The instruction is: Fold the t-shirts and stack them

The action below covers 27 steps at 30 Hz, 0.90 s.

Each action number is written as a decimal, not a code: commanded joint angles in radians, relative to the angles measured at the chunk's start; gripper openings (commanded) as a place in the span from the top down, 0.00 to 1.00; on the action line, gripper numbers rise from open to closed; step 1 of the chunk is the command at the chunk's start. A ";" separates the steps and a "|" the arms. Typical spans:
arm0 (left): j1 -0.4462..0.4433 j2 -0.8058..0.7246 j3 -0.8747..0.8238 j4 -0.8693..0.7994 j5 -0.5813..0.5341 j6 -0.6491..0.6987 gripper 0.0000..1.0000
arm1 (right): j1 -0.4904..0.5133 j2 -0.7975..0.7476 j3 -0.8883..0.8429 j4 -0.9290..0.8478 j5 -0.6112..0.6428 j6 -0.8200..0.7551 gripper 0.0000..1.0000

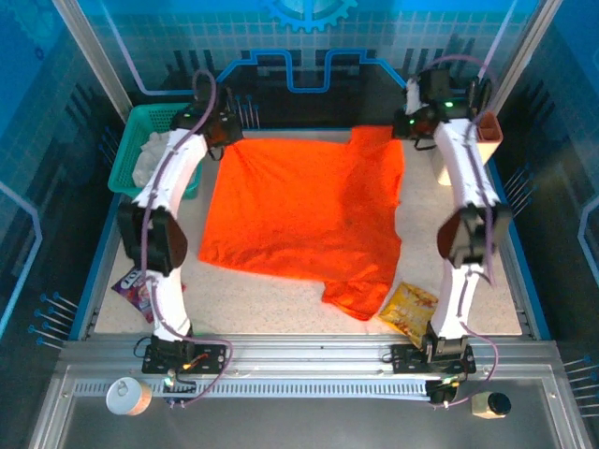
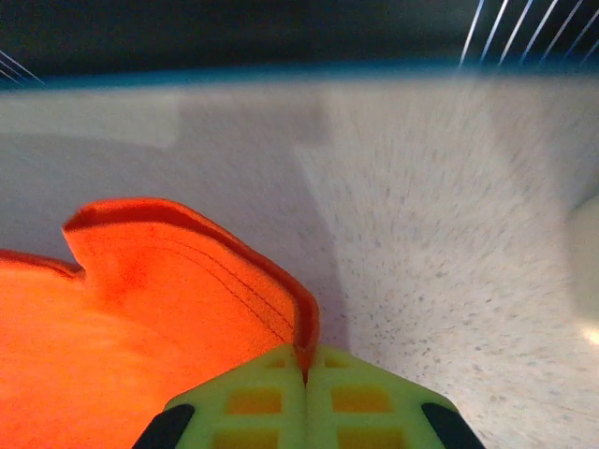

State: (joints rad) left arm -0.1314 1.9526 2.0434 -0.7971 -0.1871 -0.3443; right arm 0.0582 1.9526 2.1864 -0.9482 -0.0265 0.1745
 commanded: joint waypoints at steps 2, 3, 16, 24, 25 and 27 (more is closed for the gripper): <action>-0.001 -0.260 -0.050 -0.057 -0.043 0.044 1.00 | 0.015 -0.355 -0.142 0.048 0.014 0.000 1.00; 0.001 -0.315 -0.057 -0.070 -0.042 0.048 1.00 | 0.015 -0.426 -0.159 0.045 0.016 0.001 1.00; 0.012 -0.874 -0.023 -0.312 -0.037 0.072 1.00 | 0.019 -0.924 0.066 -0.210 -0.038 0.055 1.00; 0.012 -1.005 0.019 -0.401 -0.045 0.056 1.00 | 0.019 -0.960 0.246 -0.307 -0.017 0.038 1.00; 0.012 -1.002 0.031 -0.402 -0.045 0.059 1.00 | 0.019 -0.950 0.256 -0.307 -0.008 0.033 1.00; 0.012 -0.990 0.045 -0.397 -0.041 0.066 1.00 | 0.019 -0.921 0.270 -0.301 0.006 0.013 1.00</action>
State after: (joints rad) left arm -0.1303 0.9360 2.0708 -1.1526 -0.1638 -0.2882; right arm 0.0677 0.9783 2.4447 -1.2316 -0.1131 0.2089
